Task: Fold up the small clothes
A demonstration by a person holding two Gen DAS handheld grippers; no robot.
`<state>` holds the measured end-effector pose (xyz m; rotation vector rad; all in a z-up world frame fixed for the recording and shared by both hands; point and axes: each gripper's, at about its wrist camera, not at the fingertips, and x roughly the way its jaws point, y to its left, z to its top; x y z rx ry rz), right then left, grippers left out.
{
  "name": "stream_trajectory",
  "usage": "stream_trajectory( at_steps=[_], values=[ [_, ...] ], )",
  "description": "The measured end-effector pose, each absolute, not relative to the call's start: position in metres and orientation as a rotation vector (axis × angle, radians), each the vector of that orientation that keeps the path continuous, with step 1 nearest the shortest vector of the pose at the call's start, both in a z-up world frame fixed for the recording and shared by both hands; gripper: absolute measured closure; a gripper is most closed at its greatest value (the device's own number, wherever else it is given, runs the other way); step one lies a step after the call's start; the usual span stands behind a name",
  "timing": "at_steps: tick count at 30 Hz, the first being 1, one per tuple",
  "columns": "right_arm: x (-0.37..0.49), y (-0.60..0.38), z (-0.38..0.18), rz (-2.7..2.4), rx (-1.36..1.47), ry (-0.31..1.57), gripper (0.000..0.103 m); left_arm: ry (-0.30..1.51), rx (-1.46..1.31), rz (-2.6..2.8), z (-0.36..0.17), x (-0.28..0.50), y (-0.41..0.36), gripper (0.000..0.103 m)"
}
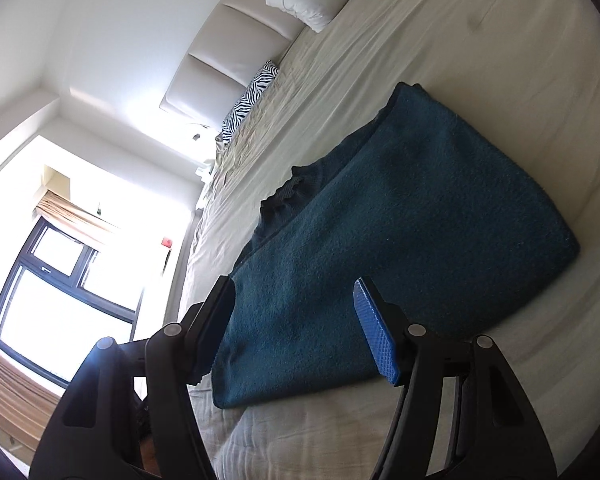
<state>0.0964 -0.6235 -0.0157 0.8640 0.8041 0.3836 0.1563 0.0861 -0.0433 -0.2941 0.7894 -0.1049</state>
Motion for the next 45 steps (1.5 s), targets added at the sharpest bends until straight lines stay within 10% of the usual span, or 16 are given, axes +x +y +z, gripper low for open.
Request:
stream_trajectory(
  at_steps=[19,27,32,45],
  values=[
    [0.160,-0.501,-0.030,0.650,0.782,1.007,0.042,1.092,-0.844,-0.434,-0.110,0.216,0.128,0.021],
    [0.188,-0.462,-0.049,0.711,0.833,1.090,0.042,1.115,-0.959,-0.480,-0.123,0.216,0.132,0.047],
    [0.207,-0.435,-0.068,0.734,0.844,1.145,0.042,1.131,-1.006,-0.468,-0.134,0.214,0.137,0.083],
    [0.214,-0.457,-0.085,0.783,0.967,1.115,0.047,1.050,-0.925,-0.465,-0.080,0.220,0.108,0.087]
  ],
)
